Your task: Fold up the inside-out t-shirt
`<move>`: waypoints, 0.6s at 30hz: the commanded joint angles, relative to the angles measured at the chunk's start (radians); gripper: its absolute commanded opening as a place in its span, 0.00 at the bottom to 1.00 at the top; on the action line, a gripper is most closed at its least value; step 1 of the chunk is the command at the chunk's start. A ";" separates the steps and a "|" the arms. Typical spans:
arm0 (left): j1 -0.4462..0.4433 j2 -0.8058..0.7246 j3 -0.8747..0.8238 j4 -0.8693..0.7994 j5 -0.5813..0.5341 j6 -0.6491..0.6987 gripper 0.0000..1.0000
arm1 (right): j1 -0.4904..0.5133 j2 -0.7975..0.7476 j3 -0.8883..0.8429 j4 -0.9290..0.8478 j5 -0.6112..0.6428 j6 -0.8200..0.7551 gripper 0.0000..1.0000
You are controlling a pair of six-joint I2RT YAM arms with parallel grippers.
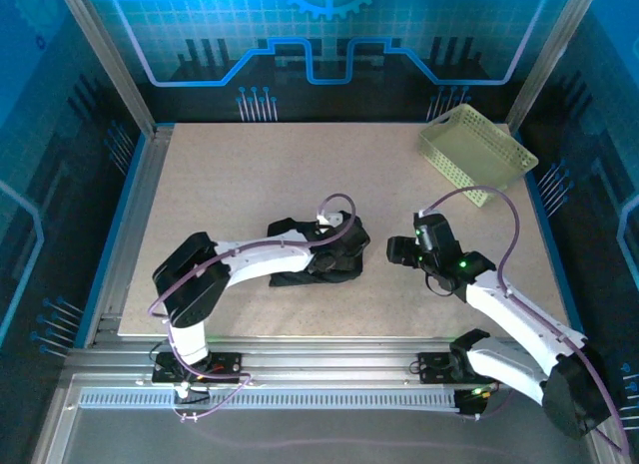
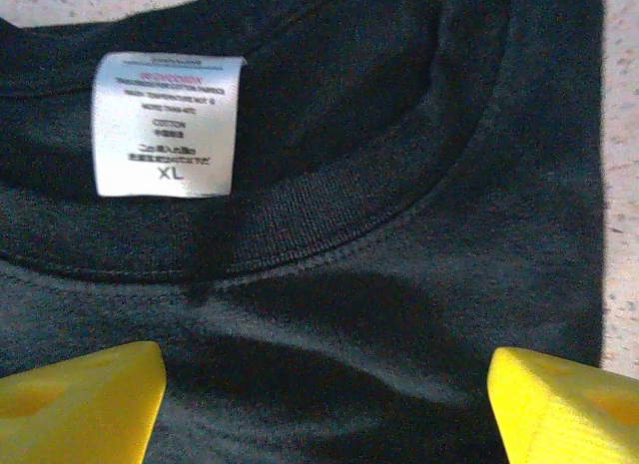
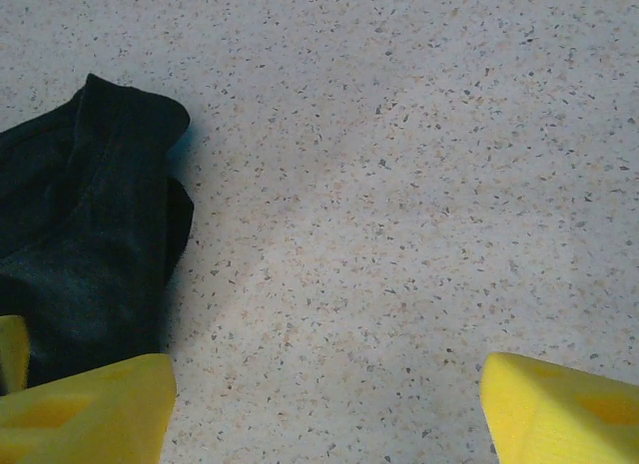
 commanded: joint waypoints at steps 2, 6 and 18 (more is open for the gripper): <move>0.020 0.047 0.010 -0.087 -0.006 0.026 0.87 | -0.015 -0.018 0.000 0.020 -0.023 0.009 0.81; 0.076 0.022 -0.044 -0.069 0.025 0.074 0.90 | -0.018 -0.018 0.005 0.019 -0.025 0.005 0.81; 0.391 -0.029 -0.106 -0.030 0.183 0.378 0.97 | -0.029 -0.023 0.027 0.000 -0.022 0.003 0.82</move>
